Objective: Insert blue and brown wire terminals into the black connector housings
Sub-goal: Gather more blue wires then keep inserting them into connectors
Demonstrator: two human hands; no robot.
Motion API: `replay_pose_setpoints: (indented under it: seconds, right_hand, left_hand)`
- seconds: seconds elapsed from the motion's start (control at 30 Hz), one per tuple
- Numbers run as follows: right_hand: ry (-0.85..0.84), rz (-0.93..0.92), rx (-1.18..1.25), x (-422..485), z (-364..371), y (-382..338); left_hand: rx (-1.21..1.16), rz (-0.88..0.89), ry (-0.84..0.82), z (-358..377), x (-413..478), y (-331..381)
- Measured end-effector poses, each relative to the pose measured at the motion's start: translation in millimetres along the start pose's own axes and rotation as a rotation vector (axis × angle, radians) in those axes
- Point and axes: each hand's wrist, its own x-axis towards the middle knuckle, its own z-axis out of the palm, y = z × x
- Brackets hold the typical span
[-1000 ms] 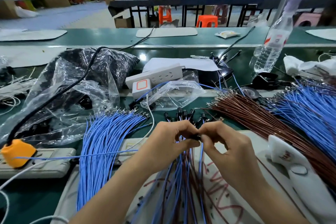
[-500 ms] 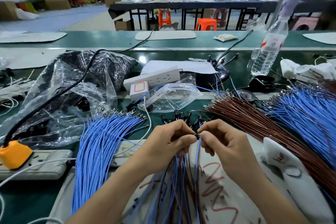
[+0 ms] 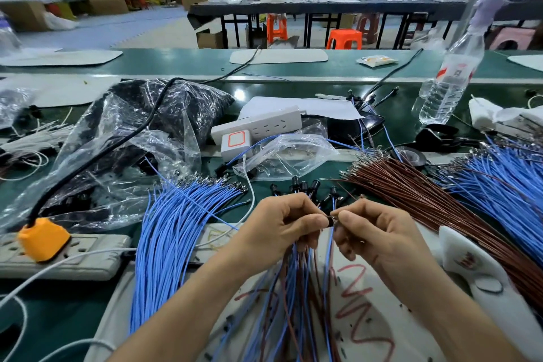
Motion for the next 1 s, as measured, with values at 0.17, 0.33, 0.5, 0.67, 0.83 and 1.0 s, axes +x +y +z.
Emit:
replay_pose_setpoints:
  seconds: [0.17,0.33,0.5,0.67,0.83,1.0]
  right_hand:
    - [-0.035,0.01,-0.036,-1.1,-1.8,2.7]
    - [-0.101,0.053,0.038,-1.4,-5.1,-1.1]
    - [-0.064,0.006,0.039,1.2,-4.2,2.6]
    - [0.013,-0.055,-0.018,0.4,-5.9,-3.8]
    - [0.204,-0.197,0.05,-0.3,-7.9,-15.5]
    - [0.118,-0.266,-0.101,-8.0,5.8,-14.8]
  left_hand:
    - [-0.013,-0.016,0.002,-1.0,1.2,-1.4]
    - [-0.031,-0.018,-0.052,2.5,-1.3,0.6]
    - [-0.004,-0.03,-0.008,5.5,0.6,0.9]
    - [0.213,0.017,0.014,8.8,0.8,-0.5]
    - [0.298,0.139,0.062,8.0,-0.5,0.8]
    - [0.312,0.216,0.09,6.0,-0.7,3.9]
